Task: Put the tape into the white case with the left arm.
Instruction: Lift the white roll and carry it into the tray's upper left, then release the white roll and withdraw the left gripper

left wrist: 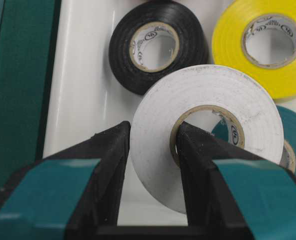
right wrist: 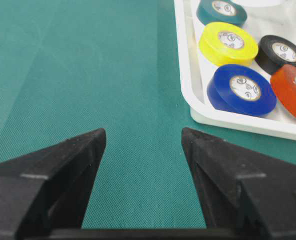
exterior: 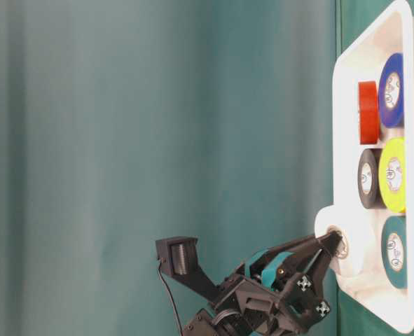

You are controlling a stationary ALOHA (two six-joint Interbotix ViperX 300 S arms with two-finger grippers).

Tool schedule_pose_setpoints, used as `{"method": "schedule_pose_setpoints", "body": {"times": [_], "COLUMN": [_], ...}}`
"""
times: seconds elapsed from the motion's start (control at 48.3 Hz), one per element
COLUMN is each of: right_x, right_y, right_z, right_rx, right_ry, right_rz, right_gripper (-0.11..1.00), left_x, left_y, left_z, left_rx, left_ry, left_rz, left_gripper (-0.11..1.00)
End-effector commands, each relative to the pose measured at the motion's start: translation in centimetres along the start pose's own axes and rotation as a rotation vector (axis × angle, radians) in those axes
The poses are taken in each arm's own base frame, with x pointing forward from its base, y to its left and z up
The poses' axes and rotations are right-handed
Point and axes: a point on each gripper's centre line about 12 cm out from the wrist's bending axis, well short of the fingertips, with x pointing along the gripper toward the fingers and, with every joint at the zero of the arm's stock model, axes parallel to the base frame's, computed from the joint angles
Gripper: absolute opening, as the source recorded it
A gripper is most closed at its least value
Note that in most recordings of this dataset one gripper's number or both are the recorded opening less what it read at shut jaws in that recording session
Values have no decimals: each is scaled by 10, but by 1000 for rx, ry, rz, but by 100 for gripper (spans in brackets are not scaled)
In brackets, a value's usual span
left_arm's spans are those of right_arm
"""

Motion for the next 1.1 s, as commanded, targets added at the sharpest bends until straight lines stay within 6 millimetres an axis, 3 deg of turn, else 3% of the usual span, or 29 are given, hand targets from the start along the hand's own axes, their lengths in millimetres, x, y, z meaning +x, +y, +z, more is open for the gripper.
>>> {"method": "schedule_pose_setpoints", "body": {"times": [0.0, 0.249, 0.29, 0.435, 0.518, 0.829, 1.077], "right_x": [1, 1, 1, 1, 1, 1, 1], "right_y": [-1, 0, -1, 0, 0, 0, -1], "right_z": [4, 4, 4, 4, 4, 4, 4], "right_rx": [2, 1, 2, 1, 1, 1, 2], "right_ry": [-9, -9, -9, -9, -9, -9, -11], "right_rz": [-1, 0, -1, 0, 0, 0, -1], "right_gripper": [99, 99, 99, 99, 99, 99, 99], "left_x": [-5, -6, -6, -9, -13, -37, -55], "left_y": [5, 5, 4, 2, -1, -18, -52], "left_z": [11, 10, 11, 12, 13, 20, 25], "left_rx": [2, -6, -5, 0, 5, 34, 91], "left_ry": [-39, -36, -36, -43, -51, -97, -140], "left_rz": [19, 17, 16, 13, 10, -12, -79], "left_gripper": [28, 29, 36, 80, 95, 94, 94]}}
